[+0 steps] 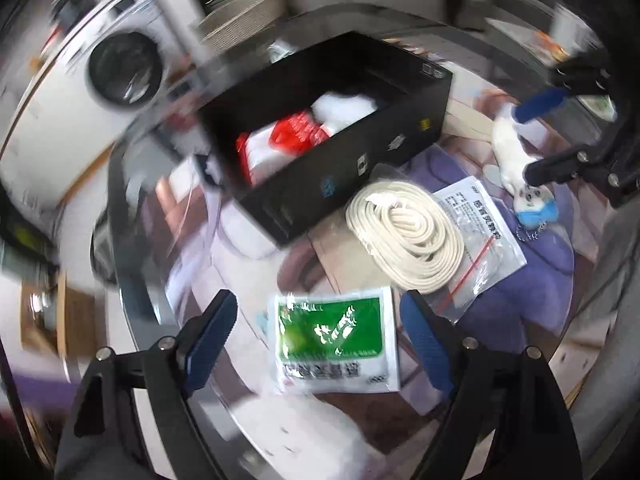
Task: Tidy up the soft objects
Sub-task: 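Move the left tool to the green packet while the right tool approaches the white plush bunny, then grasp the green-and-white medicine packet with the left tool while the right tool grasps the bunny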
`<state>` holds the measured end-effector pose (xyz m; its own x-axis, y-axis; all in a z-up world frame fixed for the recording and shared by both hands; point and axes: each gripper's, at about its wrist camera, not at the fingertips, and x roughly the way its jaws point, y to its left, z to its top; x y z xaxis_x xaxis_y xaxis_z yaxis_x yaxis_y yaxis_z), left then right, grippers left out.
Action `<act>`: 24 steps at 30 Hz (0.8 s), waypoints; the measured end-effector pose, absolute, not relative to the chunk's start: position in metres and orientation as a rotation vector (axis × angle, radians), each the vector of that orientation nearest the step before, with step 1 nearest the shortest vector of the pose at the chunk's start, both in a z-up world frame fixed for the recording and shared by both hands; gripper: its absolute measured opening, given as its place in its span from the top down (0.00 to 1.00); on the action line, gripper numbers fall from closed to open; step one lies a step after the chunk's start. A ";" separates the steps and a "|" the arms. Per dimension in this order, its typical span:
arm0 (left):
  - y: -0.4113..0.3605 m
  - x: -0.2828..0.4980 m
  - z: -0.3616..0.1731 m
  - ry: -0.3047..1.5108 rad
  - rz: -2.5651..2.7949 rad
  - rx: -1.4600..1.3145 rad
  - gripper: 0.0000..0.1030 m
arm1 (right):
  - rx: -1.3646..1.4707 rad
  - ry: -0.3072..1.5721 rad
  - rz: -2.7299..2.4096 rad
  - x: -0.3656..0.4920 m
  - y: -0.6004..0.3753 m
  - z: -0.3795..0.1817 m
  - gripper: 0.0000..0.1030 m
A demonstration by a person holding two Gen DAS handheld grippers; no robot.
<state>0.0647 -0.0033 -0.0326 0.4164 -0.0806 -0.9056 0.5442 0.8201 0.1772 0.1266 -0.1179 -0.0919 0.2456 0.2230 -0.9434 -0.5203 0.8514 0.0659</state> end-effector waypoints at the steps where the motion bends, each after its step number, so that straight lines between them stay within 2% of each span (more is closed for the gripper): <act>1: -0.002 0.069 -0.036 1.099 -0.412 0.515 0.18 | -0.290 1.231 0.524 0.126 -0.116 -0.092 0.33; 6: 0.001 0.081 -0.033 1.054 -0.552 0.640 0.19 | -0.266 1.325 0.570 0.121 -0.112 -0.105 0.33; 11: -0.001 0.091 -0.049 1.145 -0.784 0.729 0.18 | -0.156 1.413 0.574 0.129 -0.123 -0.117 0.33; 16: -0.002 0.092 -0.072 1.225 -0.915 0.736 0.15 | -0.203 1.417 0.561 0.129 -0.114 -0.124 0.33; 24: 0.011 0.050 -0.075 1.272 -0.947 0.775 0.14 | -0.226 1.418 0.565 0.130 -0.103 -0.128 0.33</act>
